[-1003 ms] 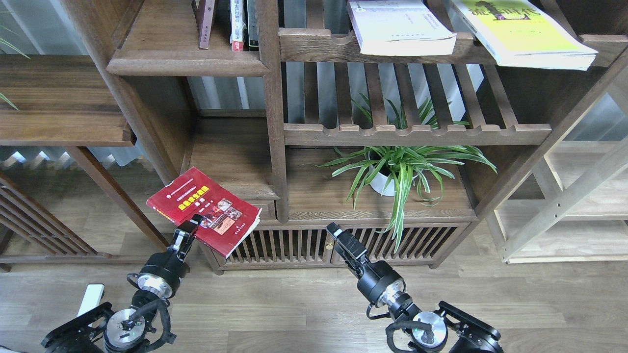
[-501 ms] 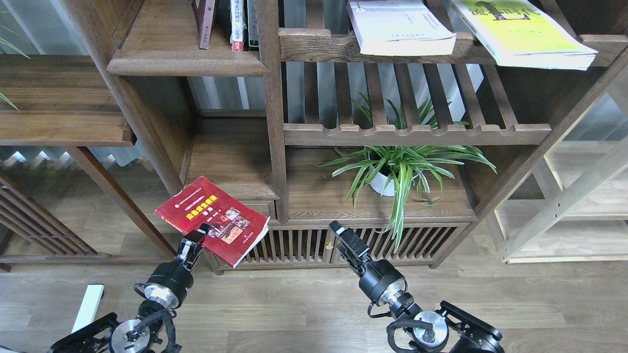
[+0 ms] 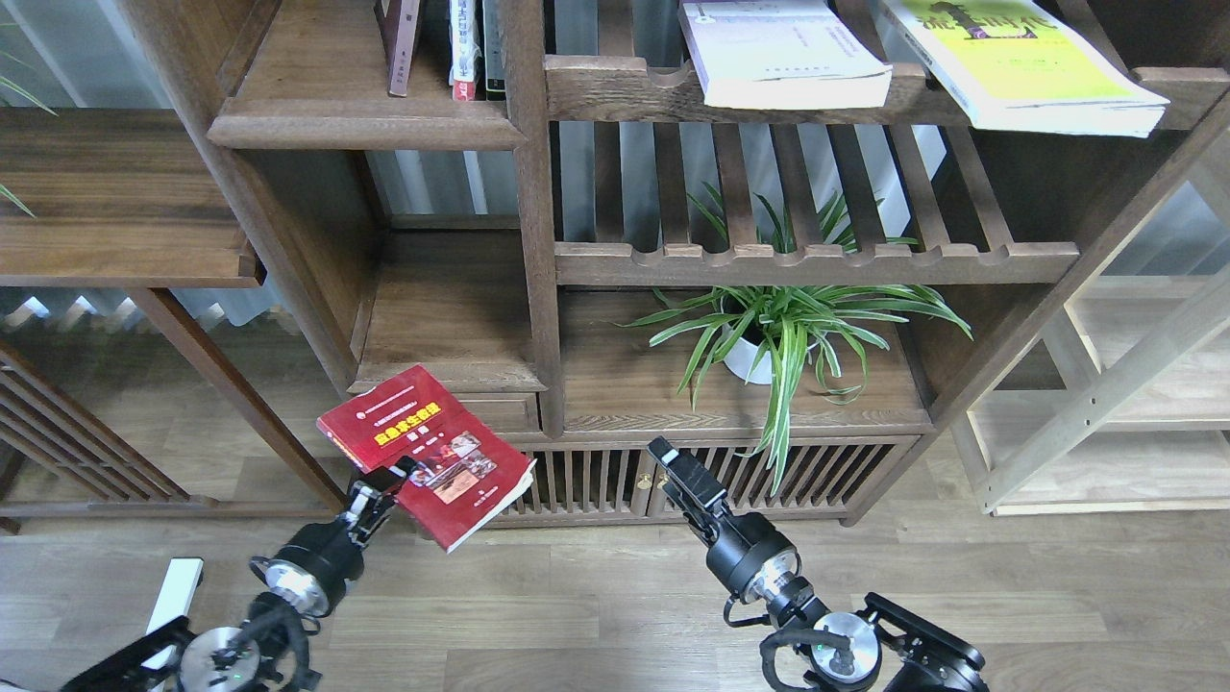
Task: Organize books on shelf
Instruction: 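Hold the red book in the left gripper and adjust its grip, then lift the red book with the left gripper up to the top shelf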
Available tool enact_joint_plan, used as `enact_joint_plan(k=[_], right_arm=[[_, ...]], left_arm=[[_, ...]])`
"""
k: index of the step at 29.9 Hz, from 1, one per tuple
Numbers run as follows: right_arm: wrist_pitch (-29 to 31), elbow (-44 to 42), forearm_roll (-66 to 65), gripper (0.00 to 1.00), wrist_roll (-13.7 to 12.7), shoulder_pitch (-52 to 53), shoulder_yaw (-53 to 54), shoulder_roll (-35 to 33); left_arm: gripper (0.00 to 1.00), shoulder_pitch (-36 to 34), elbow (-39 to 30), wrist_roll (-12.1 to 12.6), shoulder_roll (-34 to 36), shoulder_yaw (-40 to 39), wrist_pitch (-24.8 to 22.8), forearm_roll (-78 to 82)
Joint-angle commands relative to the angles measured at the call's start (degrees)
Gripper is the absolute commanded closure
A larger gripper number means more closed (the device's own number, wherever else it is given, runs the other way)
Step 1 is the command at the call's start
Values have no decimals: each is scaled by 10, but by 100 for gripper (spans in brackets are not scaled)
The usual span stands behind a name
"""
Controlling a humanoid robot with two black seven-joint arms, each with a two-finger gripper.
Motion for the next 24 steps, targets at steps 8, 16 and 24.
enact_joint_plan(k=[8,16,24], right_arm=[[0,-8,0,1,0,1,8,0],[0,-12,0,1,0,1,8,0],[0,-18,-3,1,-1,4,8,0]], left_arm=[[100,29,-159,81,129,-99,0,66],[100,62,-204,113,166,-231,0,157],[100,109,-342,207,192,-347,0,207]])
